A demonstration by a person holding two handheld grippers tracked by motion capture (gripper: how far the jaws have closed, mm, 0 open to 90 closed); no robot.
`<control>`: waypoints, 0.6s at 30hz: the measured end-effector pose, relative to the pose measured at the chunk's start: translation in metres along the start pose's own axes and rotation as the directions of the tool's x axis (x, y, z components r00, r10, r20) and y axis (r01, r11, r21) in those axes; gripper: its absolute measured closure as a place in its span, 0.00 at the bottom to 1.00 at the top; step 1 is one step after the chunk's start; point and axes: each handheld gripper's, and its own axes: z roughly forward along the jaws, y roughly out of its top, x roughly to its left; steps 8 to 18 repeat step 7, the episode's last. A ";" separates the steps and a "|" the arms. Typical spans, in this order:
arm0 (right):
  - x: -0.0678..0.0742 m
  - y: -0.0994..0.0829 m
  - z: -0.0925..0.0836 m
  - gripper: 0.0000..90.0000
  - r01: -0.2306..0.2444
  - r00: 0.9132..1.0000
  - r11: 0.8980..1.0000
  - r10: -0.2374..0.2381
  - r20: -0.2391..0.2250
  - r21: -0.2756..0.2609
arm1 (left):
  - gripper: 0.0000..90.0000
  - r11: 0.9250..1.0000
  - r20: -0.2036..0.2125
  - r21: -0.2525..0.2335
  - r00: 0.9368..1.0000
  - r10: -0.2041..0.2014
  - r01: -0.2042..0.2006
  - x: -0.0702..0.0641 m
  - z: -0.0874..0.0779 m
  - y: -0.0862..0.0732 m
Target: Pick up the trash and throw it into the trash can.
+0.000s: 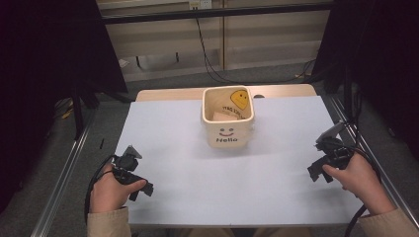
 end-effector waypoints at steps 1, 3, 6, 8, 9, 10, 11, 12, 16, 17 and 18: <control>0.000 -0.002 0.003 0.09 -0.003 1.000 1.000 0.003 -0.007 0.001 | 0.05 1.000 0.001 0.000 1.000 0.001 -0.001 0.000 0.000 0.000; 0.000 -0.007 0.007 0.09 -0.015 1.000 1.000 0.014 -0.016 -0.002 | 0.05 1.000 -0.001 -0.004 1.000 0.000 0.000 0.000 0.000 0.000; 0.000 -0.012 0.012 0.09 -0.044 0.999 0.999 0.044 -0.012 -0.008 | 0.05 1.000 -0.007 -0.017 1.000 -0.018 0.018 -0.001 0.001 0.000; -0.001 -0.013 0.013 0.09 -0.039 0.999 0.999 0.039 -0.017 -0.013 | 0.05 1.000 -0.011 -0.015 1.000 -0.013 0.013 0.000 0.000 0.000; -0.001 -0.013 0.013 0.09 -0.039 0.999 0.999 0.039 -0.017 -0.013 | 0.05 1.000 -0.011 -0.015 1.000 -0.013 0.013 0.000 0.000 0.000; -0.001 -0.013 0.013 0.09 -0.039 0.999 0.999 0.039 -0.017 -0.013 | 0.05 1.000 -0.011 -0.015 1.000 -0.013 0.013 0.000 0.000 0.000; -0.001 -0.013 0.013 0.09 -0.039 0.999 0.999 0.039 -0.017 -0.013 | 0.05 1.000 -0.011 -0.015 1.000 -0.013 0.013 0.000 0.000 0.000; -0.001 -0.013 0.013 0.09 -0.039 0.999 0.999 0.039 -0.017 -0.013 | 0.05 1.000 -0.011 -0.015 1.000 -0.013 0.013 0.000 0.000 0.000; -0.001 -0.013 0.013 0.09 -0.039 0.999 0.999 0.039 -0.017 -0.013 | 0.05 1.000 -0.011 -0.015 1.000 -0.013 0.013 0.000 0.000 0.000; -0.001 -0.013 0.013 0.09 -0.039 0.999 0.999 0.039 -0.017 -0.013 | 0.05 1.000 -0.011 -0.015 1.000 -0.013 0.013 0.000 0.000 0.000; -0.001 -0.013 0.013 0.09 -0.039 0.999 0.999 0.039 -0.017 -0.013 | 0.05 1.000 -0.011 -0.015 1.000 -0.013 0.013 0.000 0.000 0.000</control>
